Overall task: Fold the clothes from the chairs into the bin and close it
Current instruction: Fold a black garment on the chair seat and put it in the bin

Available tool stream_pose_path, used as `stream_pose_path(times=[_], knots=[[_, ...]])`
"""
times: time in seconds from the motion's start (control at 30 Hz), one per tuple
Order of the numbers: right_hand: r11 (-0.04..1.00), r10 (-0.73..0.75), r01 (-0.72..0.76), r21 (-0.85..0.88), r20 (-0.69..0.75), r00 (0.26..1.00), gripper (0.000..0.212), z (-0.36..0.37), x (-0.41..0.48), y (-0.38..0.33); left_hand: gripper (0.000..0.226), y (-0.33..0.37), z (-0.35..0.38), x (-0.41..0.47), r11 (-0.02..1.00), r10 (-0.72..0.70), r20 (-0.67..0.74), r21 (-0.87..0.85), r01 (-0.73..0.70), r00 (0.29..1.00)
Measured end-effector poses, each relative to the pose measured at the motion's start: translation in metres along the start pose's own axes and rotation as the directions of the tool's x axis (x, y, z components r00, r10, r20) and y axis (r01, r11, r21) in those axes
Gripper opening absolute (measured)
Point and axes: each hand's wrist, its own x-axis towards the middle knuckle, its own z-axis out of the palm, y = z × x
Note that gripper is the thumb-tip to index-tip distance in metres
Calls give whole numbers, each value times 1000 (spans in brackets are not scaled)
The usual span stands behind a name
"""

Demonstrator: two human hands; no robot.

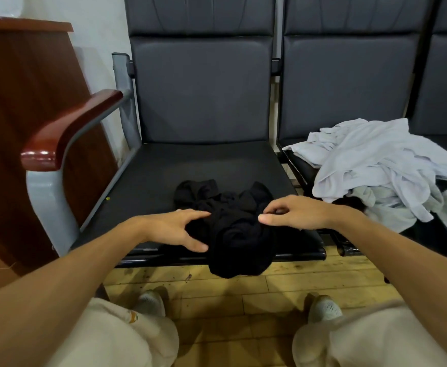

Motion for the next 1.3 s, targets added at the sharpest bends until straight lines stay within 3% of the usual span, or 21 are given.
stream_pose_path(times=[0.1, 0.23, 0.4, 0.57, 0.67, 0.77, 0.9, 0.97, 1.03, 1.1, 1.17, 1.23, 1.3], knots=[[998, 3, 1, -68, 57, 998, 65, 0, 4, -3, 74, 1, 4, 7, 969, 93, -119, 239, -62, 989], [993, -17, 22, -119, 44, 999, 69, 1, 18, 2, 46, 4, 3, 23, 963, 190, -340, 247, -108, 921], [978, -38, 31, -206, -32, 999, 64, 2, 44, 11, 50, -10, -7, 53, 980, 62, -595, 189, 64, 801], [949, -36, -56, -310, -283, 958, 35, -1, 67, 20, 49, -23, -19, 59, 980, -27, -773, 106, 170, 634], [979, -58, -39, -201, -453, 890, 16, -7, 66, 16, 40, -27, -25, 55, 974, -4, -826, 125, 189, 563], [996, -89, 78, -45, -630, 772, 9, -16, 56, 2, 33, -19, -27, 47, 974, 62, -836, 171, 150, 545], [951, 90, 175, 255, -769, 633, 12, -25, 41, -15, 32, 0, -28, 33, 992, 92, -858, 125, 32, 506], [837, 204, 286, 467, -751, 628, 16, -30, 31, -21, 36, 8, -26, 26, 994, 100, -846, 112, -8, 523], [712, 296, 349, 610, -711, 638, 21, -34, 19, -26, 46, 16, -20, 15, 991, 119, -789, 132, -23, 603], [615, 370, 337, 713, -638, 675, 21, -33, 10, -28, 46, 27, -9, 2, 948, 303, -729, 296, -115, 614], [534, 415, 270, 801, -526, 742, 20, -26, 4, -27, 32, 44, 7, -6, 828, 532, -607, 519, -214, 590], [474, 441, 200, 857, -428, 789, 22, -22, 1, -26, 17, 63, 25, -7, 833, 491, -512, 512, -209, 705], [413, 459, 185, 892, -379, 804, 25, -22, 1, -24, 28, 70, 41, 3, 894, 307, -404, 433, -116, 861]])
